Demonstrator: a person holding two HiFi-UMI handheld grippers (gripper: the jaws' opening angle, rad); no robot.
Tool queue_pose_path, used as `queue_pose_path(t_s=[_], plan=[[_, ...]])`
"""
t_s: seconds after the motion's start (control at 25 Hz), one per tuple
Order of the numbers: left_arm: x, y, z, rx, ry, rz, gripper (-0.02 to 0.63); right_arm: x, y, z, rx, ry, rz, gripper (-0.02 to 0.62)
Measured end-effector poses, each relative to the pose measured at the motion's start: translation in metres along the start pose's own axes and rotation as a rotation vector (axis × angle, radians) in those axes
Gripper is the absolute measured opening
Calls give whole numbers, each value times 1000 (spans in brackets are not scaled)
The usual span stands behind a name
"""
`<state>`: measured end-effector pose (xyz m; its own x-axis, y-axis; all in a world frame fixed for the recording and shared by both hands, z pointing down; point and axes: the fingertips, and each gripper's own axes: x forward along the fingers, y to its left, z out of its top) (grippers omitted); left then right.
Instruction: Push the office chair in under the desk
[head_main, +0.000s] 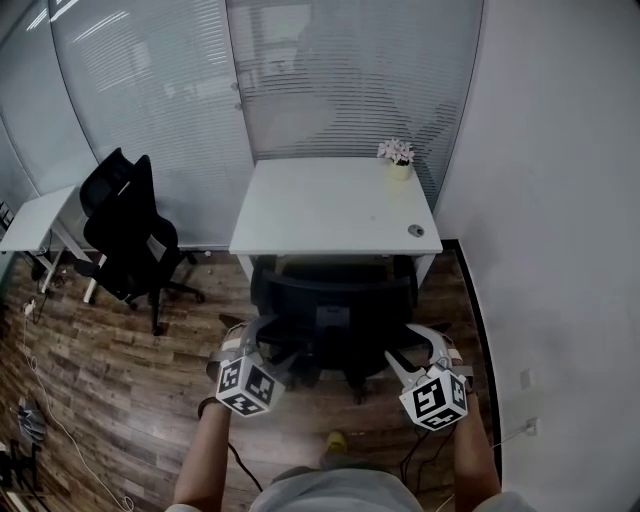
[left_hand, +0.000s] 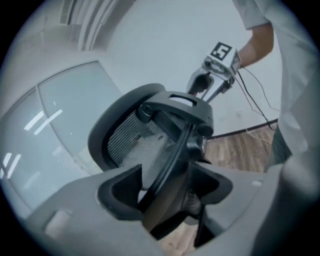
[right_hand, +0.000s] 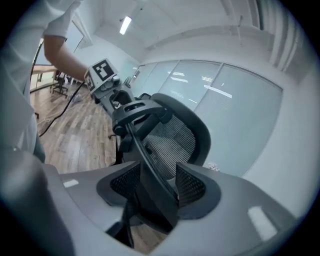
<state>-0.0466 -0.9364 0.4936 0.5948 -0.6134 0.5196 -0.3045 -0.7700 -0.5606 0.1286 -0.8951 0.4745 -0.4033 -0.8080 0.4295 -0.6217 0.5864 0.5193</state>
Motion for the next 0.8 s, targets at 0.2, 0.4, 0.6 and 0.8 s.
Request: queue_pose_path(t_s=[0.2, 0.4, 0.6, 0.8], plan=[[-17, 10, 14, -173, -105, 77, 272, -13, -18, 6, 177, -77, -68, 214], [-30, 16, 22, -346, -202, 156, 214, -22, -36, 3, 326, -107, -171, 135], [-37, 27, 24, -480, -265, 245, 124, -28, -49, 1, 455, -143, -245, 79], [-39, 42, 22, -550, -292, 318, 63, -32, -54, -3, 511, -135, -266, 66]])
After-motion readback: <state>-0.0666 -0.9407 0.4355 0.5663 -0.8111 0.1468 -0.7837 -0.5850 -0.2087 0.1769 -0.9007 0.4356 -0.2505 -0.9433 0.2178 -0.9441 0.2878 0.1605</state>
